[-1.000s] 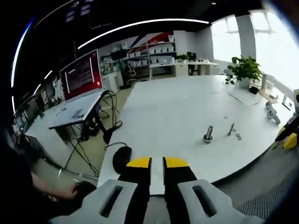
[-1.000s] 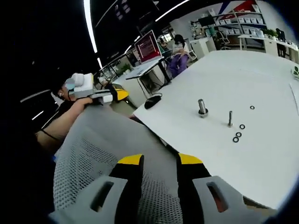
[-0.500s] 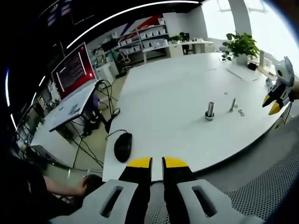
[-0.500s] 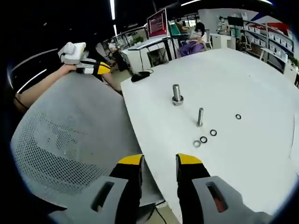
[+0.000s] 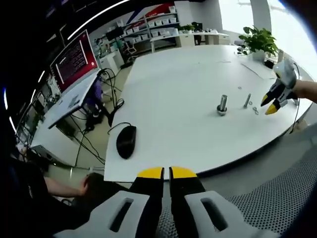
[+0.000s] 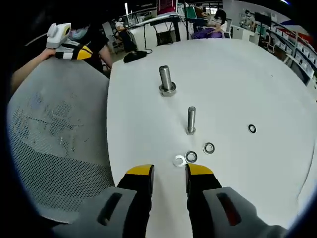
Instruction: Place the washer onto the threaded stud by aligning its center hole with the stud, sliding it down to the base, and recovering from edge contact or off-axis alignment until the washer reaches the visible bottom stop.
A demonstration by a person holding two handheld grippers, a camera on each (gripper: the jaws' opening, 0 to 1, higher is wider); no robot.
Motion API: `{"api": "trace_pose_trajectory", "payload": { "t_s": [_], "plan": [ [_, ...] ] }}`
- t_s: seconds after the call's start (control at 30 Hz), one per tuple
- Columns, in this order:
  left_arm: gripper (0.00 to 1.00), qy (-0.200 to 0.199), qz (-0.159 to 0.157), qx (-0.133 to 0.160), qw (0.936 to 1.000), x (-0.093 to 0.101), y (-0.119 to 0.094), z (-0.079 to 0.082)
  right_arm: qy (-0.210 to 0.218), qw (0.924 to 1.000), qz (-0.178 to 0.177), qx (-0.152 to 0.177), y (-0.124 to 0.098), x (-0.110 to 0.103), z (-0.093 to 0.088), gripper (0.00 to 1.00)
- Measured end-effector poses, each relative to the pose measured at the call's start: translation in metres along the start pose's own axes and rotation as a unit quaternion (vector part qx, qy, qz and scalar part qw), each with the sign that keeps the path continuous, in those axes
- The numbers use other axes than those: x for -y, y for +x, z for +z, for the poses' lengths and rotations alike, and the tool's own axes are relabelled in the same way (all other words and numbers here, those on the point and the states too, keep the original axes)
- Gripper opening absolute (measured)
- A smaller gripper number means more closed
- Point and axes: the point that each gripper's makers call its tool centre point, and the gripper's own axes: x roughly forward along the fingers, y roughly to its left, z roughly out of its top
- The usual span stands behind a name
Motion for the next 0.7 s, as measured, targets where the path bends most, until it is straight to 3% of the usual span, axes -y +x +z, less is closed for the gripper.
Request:
{"api": "trace_pose_trajectory", "payload": {
  "t_s": [0.23, 0.3, 0.5, 0.7],
  "plan": [
    [0.00, -0.003, 0.008, -0.009, 0.9999, -0.004, 0.002, -0.003, -0.034, 0.9971, 0.014, -0.066, 0.013, -0.001, -0.014, 0.26],
    [0.00, -0.005, 0.010, -0.009, 0.9999, -0.004, 0.001, -0.003, -0.047, 0.9971, 0.016, -0.057, 0.014, -0.001, -0.009, 0.25],
    [0.00, -0.008, 0.013, -0.005, 0.9999, -0.004, 0.001, -0.003, -0.070, 0.9950, 0.010, -0.070, 0.019, 0.004, -0.004, 0.24],
    [0.00, -0.009, 0.017, -0.004, 0.9998, -0.005, 0.000, -0.003, -0.157, 0.9821, 0.003, -0.103, 0.020, 0.005, -0.007, 0.22]
  ]
}}
